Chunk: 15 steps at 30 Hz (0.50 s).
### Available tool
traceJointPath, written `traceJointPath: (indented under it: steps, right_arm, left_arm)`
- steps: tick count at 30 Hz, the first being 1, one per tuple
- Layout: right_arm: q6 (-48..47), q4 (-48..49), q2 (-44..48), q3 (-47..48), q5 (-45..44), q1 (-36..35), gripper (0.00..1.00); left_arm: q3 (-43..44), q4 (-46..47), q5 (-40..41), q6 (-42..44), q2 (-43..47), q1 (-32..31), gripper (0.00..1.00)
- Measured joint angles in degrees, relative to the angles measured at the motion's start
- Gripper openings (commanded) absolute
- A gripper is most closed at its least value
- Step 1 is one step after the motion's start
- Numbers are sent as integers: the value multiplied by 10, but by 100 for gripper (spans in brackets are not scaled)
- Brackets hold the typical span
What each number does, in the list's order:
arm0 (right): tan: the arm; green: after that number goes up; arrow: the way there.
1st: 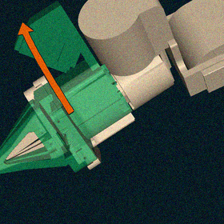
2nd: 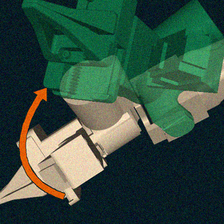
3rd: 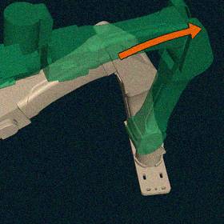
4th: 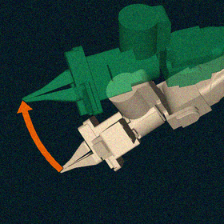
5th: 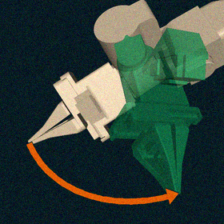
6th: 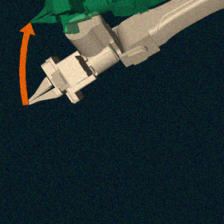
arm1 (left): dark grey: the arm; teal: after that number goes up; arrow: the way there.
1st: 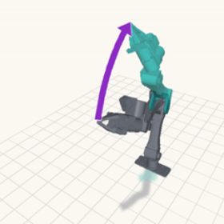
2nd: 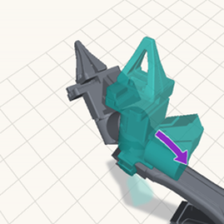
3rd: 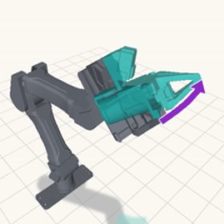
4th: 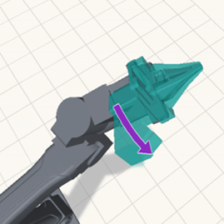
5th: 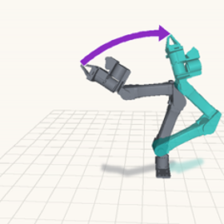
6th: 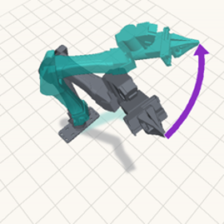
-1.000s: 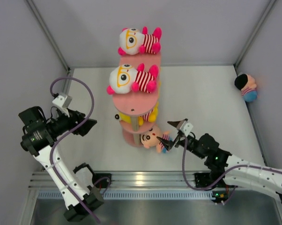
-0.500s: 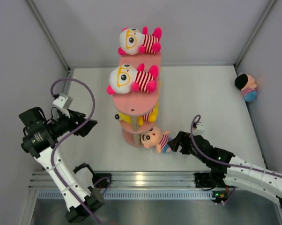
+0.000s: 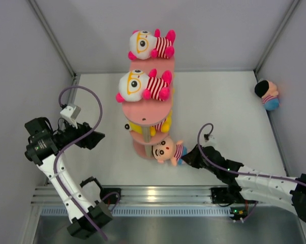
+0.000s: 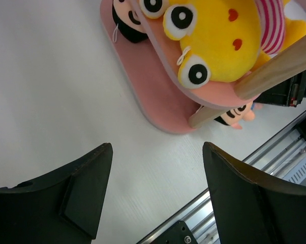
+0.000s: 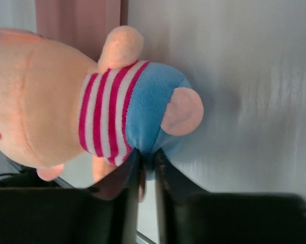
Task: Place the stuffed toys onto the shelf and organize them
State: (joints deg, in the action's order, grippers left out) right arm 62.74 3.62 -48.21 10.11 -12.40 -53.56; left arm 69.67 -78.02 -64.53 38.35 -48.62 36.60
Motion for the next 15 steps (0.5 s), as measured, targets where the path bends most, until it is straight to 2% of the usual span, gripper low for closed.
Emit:
traceJointPath:
  steps: [2,7,15]
  right_arm:
    - [-9,15,0,1,2,15,0]
    - [-58,12,-6,29,-7,66,0]
    - [-126,30,-106,175,-19,75,0]
  left_arm:
    - [-8,0,14,11,-12,0,77]
    - [-17,0,39,32,-46,0,78]
    - [-4,6,104,44,-133,0,77]
